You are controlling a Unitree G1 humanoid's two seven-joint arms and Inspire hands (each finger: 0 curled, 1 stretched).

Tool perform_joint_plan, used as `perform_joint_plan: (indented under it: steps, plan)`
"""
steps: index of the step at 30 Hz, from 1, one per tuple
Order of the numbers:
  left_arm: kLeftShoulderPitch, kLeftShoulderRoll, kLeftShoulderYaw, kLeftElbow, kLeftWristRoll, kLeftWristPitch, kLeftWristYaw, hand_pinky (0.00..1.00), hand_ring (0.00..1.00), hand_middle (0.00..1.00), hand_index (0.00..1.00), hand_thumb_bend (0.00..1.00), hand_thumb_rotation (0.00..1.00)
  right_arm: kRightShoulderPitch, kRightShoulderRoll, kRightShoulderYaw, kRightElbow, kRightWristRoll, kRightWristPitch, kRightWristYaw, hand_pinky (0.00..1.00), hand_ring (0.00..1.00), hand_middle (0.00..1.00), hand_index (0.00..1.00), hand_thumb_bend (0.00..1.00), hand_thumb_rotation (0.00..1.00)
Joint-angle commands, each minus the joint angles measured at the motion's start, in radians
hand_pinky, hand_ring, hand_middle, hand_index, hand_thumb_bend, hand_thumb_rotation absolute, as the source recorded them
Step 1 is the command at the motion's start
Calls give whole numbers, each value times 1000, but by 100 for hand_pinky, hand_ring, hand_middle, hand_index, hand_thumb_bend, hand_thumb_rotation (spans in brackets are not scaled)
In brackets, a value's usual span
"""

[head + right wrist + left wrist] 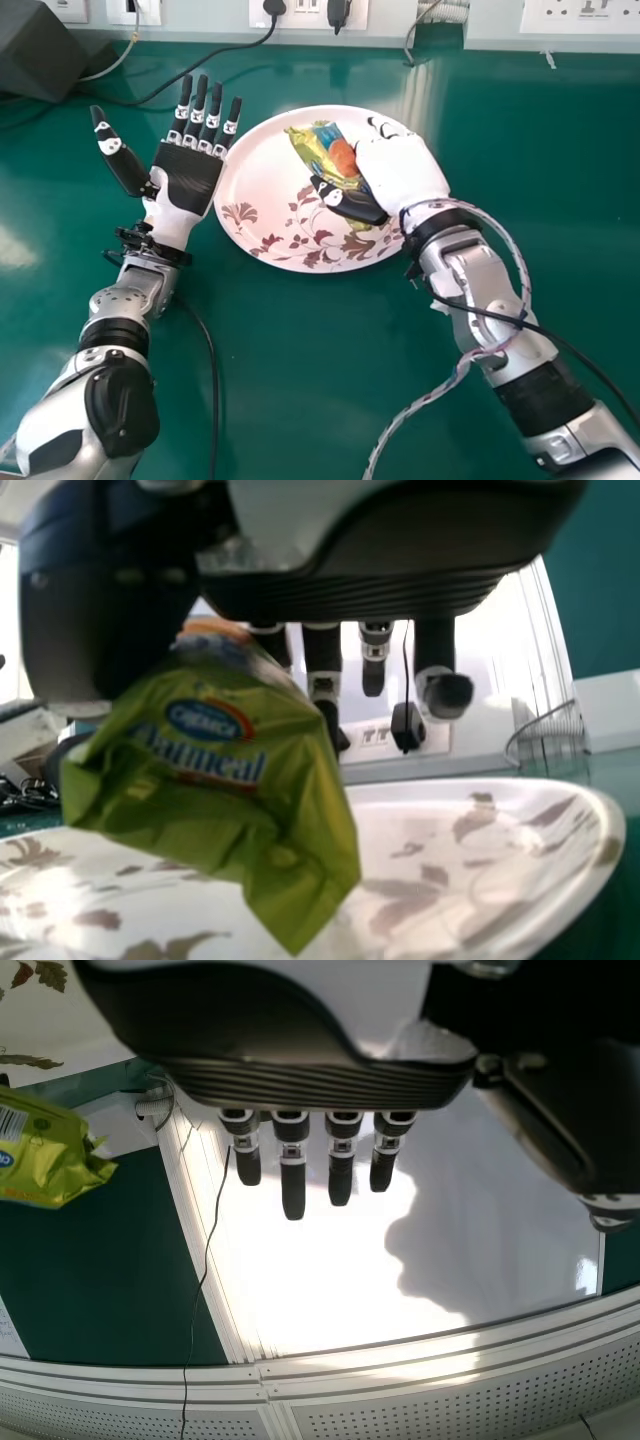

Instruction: Pick up biscuit and place it in the plate

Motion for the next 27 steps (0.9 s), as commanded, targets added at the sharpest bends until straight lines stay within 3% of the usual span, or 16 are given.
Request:
perform_joint_plan:
  steps: [1,23,27]
  plan:
    - [73,-19,-5,26,8,8,-14,100,91,98,100,100,78,-20,8,9,12,20,-2,5,2,9,42,50,51,0]
    - [78,-21,-9,3,14,17,-2,94,88,95,100,100,70,-58,13,49,220,133,-51,-71,1,9,42,50,51,0]
    - [73,-10,-22,33,26,28,-39,94,88,95,100,99,69,-59,14,61,251,149,-55,-77,2,8,43,50,51,0]
